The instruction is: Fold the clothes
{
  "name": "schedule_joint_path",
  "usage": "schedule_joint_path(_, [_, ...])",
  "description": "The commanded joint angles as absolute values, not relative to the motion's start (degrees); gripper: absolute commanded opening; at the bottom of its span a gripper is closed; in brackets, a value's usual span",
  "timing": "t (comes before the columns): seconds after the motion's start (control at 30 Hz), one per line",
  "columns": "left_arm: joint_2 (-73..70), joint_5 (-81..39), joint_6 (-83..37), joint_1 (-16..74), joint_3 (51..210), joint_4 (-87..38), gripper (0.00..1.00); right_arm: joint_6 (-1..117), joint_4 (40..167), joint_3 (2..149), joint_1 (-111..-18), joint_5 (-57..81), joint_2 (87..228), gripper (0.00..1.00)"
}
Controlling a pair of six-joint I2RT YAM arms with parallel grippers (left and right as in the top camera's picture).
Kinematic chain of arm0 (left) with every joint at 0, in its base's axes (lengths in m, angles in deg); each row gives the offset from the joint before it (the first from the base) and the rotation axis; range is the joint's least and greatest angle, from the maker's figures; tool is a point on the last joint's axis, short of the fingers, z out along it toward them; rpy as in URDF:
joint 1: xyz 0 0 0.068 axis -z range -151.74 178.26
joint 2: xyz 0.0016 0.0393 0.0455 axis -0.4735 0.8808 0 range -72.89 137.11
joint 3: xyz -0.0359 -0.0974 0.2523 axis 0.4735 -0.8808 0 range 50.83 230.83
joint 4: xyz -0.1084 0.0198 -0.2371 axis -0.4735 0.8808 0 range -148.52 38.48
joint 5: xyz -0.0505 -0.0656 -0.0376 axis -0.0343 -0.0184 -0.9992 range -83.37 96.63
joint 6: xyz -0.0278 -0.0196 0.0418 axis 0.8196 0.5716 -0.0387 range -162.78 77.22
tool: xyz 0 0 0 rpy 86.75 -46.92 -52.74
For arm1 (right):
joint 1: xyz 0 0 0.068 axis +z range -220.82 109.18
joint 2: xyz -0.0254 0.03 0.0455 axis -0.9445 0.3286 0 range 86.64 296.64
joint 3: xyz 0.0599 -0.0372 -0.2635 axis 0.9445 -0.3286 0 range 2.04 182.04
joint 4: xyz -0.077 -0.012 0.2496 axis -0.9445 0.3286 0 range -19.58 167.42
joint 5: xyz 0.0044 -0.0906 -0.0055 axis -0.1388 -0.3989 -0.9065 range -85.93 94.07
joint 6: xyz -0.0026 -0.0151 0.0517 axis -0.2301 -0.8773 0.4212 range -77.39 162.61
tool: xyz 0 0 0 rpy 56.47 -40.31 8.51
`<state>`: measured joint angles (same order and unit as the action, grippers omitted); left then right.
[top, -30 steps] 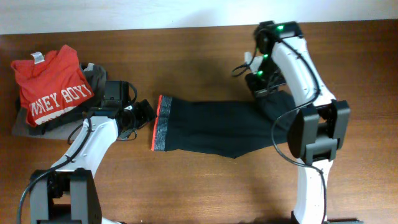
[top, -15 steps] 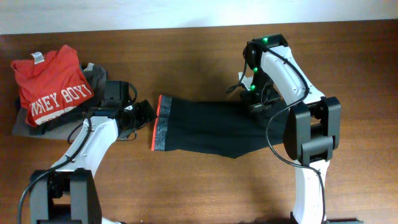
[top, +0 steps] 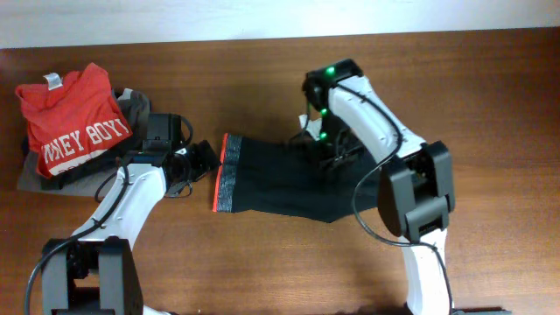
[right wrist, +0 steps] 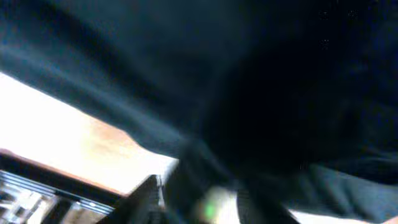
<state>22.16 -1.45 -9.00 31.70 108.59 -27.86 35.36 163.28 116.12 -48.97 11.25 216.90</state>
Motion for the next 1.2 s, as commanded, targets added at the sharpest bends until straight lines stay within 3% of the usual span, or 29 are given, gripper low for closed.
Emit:
schedule_joint_path(0.0, [21.04,-0.86,-10.16,31.46,109.18,-27.97,0.93,36.04,163.93,115.7,-47.57,9.22,215.28,0.56])
schedule_joint_path(0.27, [21.04,-0.86,-11.64,31.46,109.18,-27.95,0.93,46.31,163.17,115.7,-51.81,-1.71,215.26,0.57])
schedule_joint_path(0.63, [21.04,-0.86,-11.64,31.46,109.18,-27.97,0.96,40.21,164.39,115.7,-53.95,8.12,215.26,0.57])
schedule_joint_path(1.07, [21.04,-0.84,-13.15,31.46,109.18,-27.97,0.97,36.54,161.85,115.66,-52.75,8.43,215.32,0.59])
schedule_joint_path(1.17, [21.04,-0.86,-13.13,31.46,109.18,-27.99,0.97,36.37,161.05,115.66,-52.77,8.74,215.37,0.56])
